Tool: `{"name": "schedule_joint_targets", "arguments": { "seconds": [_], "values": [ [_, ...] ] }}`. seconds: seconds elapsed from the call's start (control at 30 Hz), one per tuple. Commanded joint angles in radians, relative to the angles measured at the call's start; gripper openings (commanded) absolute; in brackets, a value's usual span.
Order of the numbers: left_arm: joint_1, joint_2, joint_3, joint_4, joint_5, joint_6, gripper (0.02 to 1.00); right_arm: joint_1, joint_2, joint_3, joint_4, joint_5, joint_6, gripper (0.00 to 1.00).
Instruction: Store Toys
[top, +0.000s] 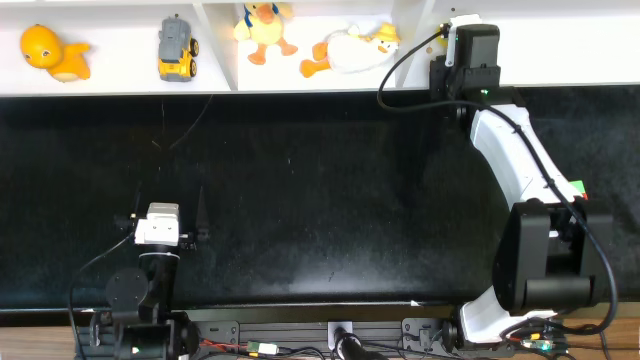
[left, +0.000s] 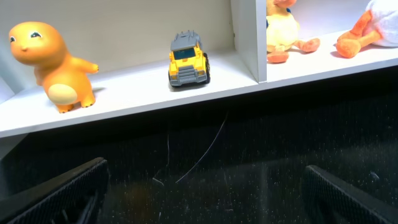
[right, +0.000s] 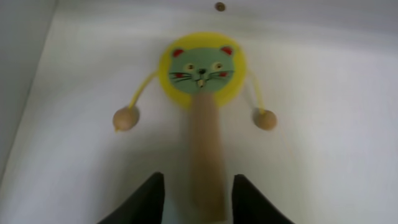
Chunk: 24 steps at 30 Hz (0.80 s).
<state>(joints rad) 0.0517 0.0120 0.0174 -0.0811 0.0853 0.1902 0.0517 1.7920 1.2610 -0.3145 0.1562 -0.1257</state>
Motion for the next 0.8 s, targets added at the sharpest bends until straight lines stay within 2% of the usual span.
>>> {"name": "schedule_joint_targets", "arguments": {
  "seconds": [0.03,0.33,0.57,0.6,0.63,0.67,0.7,0.8],
  "values": [
    [-0.007,-0.009,-0.010,0.005,-0.008,-0.012,0.998,-0.006,0.002,0.033,0.004,-0.011,0.018,0.500],
    [-0.007,-0.009,-0.010,0.005,-0.008,-0.012,0.998,-0.014,-0.109,0.022,-0.157,0.019,0.020,0.549],
    [-0.007,-0.009,-0.010,0.005,-0.008,-0.012,0.998,-0.027,-0.387,-0.213,-0.225,0.056,0.021,0.566],
    [-0.007,-0.009,-0.010,0.005,-0.008,-0.012,0.998,-0.027,-0.433,-0.252,-0.236,0.058,0.021,0.619],
    [-0.007,-0.009,-0.010,0.005,-0.008,-0.012,0.998,-0.027,-0.476,-0.287,-0.252,0.058,0.021,0.720],
    [-0.007,-0.009,-0.010,0.005,-0.008,-0.012,0.998,-0.027,-0.505,-0.309,-0.266,0.058,0.021,0.831],
    [-0.007,-0.009,-0.010,0.005,-0.008,-0.012,0.996,-0.027,-0.531,-0.330,-0.282,0.056,0.021,0.998],
    [-0.007,-0.009,-0.010,0.005,-0.008,-0.012,0.998,-0.026,-0.587,-0.372,-0.355,0.050,0.021,0.998]
  ]
}}
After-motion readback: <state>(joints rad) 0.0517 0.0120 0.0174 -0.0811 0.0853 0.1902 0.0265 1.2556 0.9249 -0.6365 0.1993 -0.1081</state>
